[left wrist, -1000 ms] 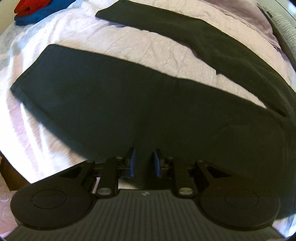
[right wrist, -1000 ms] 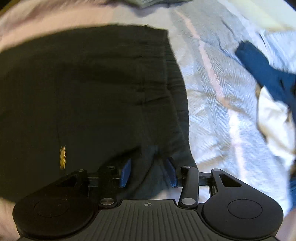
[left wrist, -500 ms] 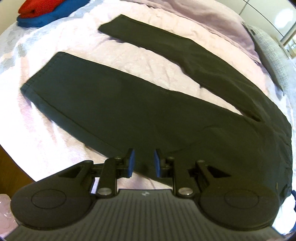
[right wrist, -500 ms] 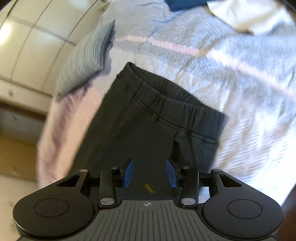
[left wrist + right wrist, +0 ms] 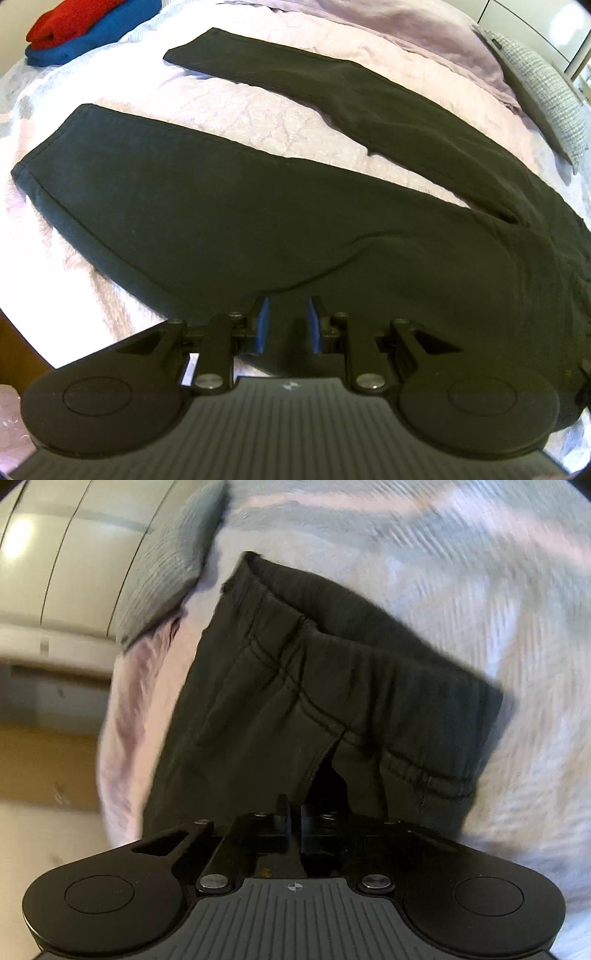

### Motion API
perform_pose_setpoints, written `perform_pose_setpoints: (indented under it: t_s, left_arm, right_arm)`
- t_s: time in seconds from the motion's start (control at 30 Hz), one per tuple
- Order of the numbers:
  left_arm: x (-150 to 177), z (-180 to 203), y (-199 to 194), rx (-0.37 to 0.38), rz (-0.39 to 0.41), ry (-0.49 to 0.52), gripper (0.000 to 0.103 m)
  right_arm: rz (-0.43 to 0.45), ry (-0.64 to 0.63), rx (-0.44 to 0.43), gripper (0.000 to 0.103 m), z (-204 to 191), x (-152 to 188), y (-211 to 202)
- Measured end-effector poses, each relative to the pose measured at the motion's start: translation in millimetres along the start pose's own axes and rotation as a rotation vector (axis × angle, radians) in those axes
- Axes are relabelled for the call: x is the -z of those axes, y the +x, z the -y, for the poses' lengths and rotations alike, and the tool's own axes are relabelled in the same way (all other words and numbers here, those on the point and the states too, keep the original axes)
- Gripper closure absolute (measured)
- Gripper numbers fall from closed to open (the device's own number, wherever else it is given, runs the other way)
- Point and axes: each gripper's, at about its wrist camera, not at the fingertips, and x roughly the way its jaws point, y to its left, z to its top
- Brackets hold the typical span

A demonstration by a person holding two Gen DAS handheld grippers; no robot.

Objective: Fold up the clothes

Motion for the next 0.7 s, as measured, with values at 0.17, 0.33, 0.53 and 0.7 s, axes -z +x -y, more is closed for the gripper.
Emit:
perform_pose_setpoints:
  t_s: [0.17,0.33,0.53,0.7]
  left_arm:
    - [11,6,-2,-0.053,-0.011,0.014,0.084]
    - [13,9,-9,-0.051,0.005,0.000,0.083]
    - [18,-11,-8,-0.085,-0.014,-0.082,0.083]
    - [21,-27,-12,-0.104,-0.007,-0.118,0.082]
  right_arm:
    - [-0.024,-0.042,0.080,0.103,12,21,-29]
    - [-0.051,-0.059,0.093,0.103,13,15,-9]
    - [-0.069,-0.122,0.127,0.095,15,10,-21]
    - [-0.054,-0.134,0.107,0.090,3,6,-46]
